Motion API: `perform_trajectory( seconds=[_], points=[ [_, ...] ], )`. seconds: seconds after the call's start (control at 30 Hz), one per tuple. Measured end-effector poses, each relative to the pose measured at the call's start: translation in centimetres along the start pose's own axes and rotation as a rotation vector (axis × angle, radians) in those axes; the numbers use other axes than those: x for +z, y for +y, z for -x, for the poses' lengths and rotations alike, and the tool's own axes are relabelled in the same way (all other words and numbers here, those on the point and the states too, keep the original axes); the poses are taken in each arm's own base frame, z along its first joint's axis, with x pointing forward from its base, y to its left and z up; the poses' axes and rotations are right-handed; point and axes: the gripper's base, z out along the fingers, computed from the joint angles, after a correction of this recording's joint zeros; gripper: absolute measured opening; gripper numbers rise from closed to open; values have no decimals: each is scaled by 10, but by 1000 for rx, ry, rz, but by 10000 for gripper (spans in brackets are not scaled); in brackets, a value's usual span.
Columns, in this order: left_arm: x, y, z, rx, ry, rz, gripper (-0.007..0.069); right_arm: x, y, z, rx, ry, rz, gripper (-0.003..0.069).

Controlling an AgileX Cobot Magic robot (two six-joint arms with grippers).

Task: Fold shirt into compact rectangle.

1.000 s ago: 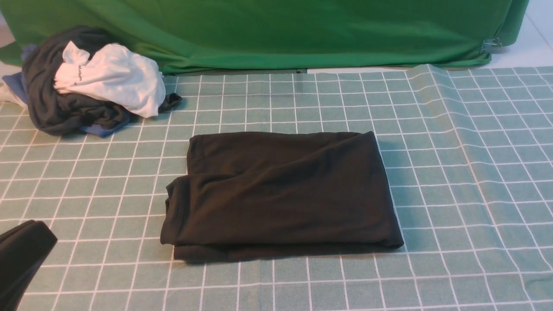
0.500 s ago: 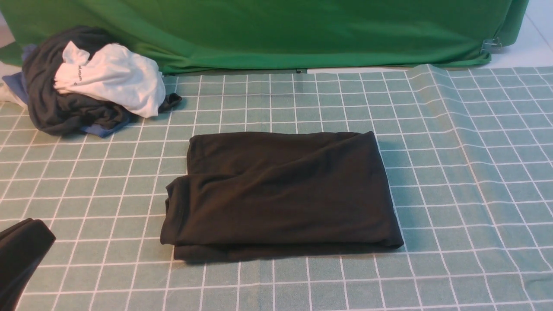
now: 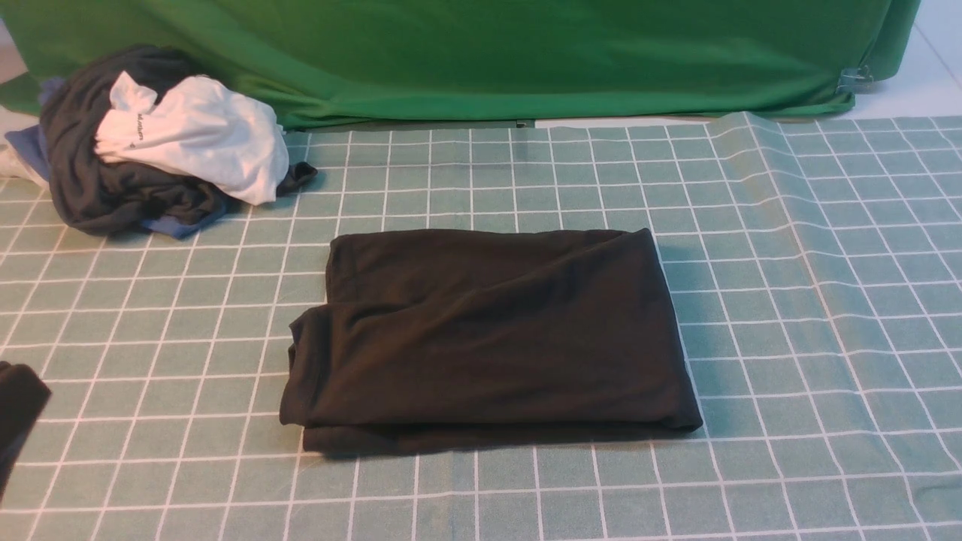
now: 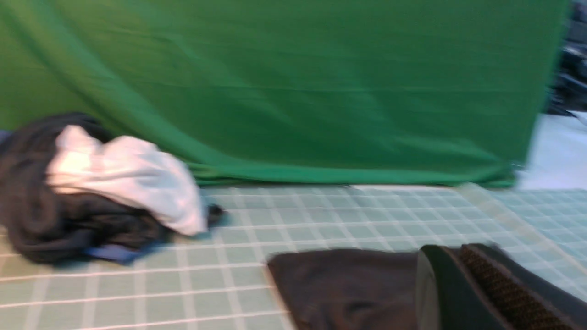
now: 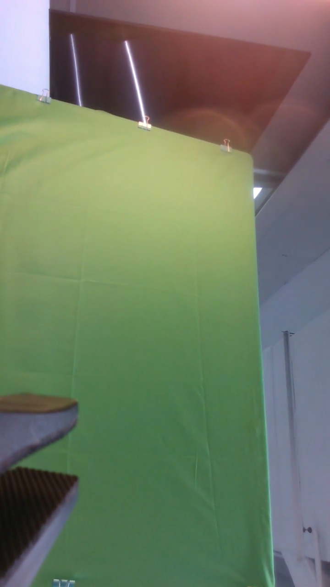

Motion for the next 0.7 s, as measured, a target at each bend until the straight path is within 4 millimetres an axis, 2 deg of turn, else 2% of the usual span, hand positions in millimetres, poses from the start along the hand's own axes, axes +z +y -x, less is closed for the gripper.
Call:
perform_trajectory(
  seconds=[0.07, 0.13, 0.17, 0.27, 0.33, 0.7],
  points=[
    [1, 3, -9, 6, -13, 46, 13, 0, 0, 0, 0, 0, 0, 174],
    [6, 12, -29, 23, -8, 140, 13, 0, 0, 0, 0, 0, 0, 181],
    [7, 12, -31, 24, -5, 140, 13, 0, 0, 0, 0, 0, 0, 181],
    [13, 21, -65, 26, 72, 213, 13, 0, 0, 0, 0, 0, 0, 194],
    [14, 23, -75, 23, 103, 219, 13, 0, 0, 0, 0, 0, 0, 195],
    [14, 23, -78, 30, 126, 219, 13, 0, 0, 0, -1, 1, -1, 206]
  ],
)
